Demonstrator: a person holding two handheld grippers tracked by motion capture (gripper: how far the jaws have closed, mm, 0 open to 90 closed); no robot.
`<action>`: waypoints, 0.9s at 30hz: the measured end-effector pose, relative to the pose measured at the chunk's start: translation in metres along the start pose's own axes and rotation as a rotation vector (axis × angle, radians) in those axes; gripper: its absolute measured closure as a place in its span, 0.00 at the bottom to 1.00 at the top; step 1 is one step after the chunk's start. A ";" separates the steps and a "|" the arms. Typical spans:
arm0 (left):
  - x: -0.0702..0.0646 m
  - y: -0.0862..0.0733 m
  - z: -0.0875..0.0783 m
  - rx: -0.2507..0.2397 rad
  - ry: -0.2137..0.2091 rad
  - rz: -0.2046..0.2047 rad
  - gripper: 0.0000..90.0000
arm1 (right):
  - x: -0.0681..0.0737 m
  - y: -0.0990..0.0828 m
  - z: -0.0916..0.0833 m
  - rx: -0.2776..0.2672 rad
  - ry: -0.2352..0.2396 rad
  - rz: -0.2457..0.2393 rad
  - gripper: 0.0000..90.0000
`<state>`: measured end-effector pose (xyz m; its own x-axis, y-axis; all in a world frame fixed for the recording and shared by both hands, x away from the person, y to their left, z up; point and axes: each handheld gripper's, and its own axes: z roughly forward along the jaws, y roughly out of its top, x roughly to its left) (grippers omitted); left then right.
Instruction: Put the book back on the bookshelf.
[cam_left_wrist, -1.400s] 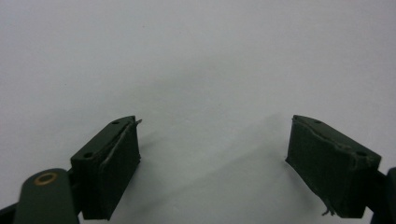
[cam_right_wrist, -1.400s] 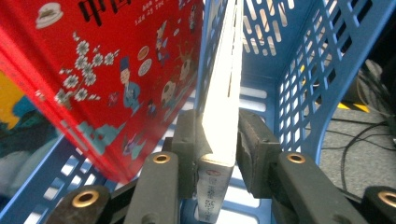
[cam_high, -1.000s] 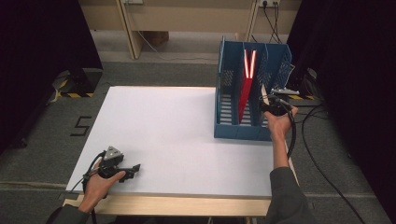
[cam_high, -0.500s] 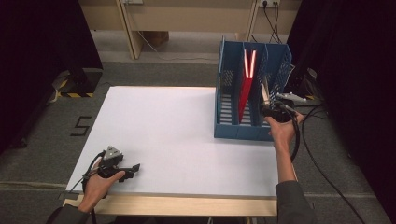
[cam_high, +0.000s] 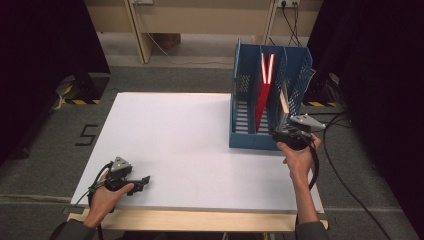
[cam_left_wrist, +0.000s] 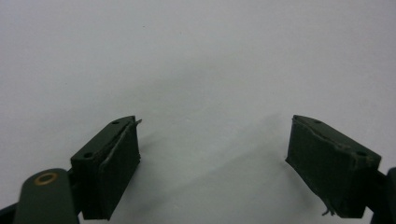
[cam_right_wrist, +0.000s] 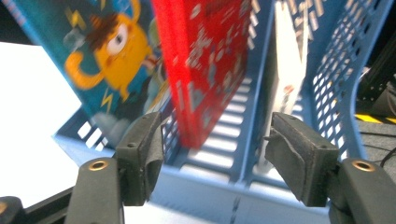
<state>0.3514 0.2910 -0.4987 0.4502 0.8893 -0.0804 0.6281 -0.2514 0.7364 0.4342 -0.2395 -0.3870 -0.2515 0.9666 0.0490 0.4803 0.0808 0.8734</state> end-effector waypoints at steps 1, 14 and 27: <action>0.000 0.000 0.000 0.000 0.000 -0.001 0.18 | 0.002 -0.003 -0.001 0.006 0.007 0.003 0.39; 0.000 0.000 -0.002 -0.004 0.001 -0.005 0.18 | 0.047 -0.038 -0.017 0.012 0.082 -0.034 0.24; -0.001 -0.001 -0.004 -0.009 0.003 0.005 0.18 | 0.075 -0.071 -0.015 0.047 0.167 -0.079 0.24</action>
<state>0.3478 0.2922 -0.4970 0.4514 0.8892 -0.0742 0.6200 -0.2528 0.7428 0.3684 -0.1766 -0.4383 -0.4237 0.9035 0.0642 0.4915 0.1698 0.8541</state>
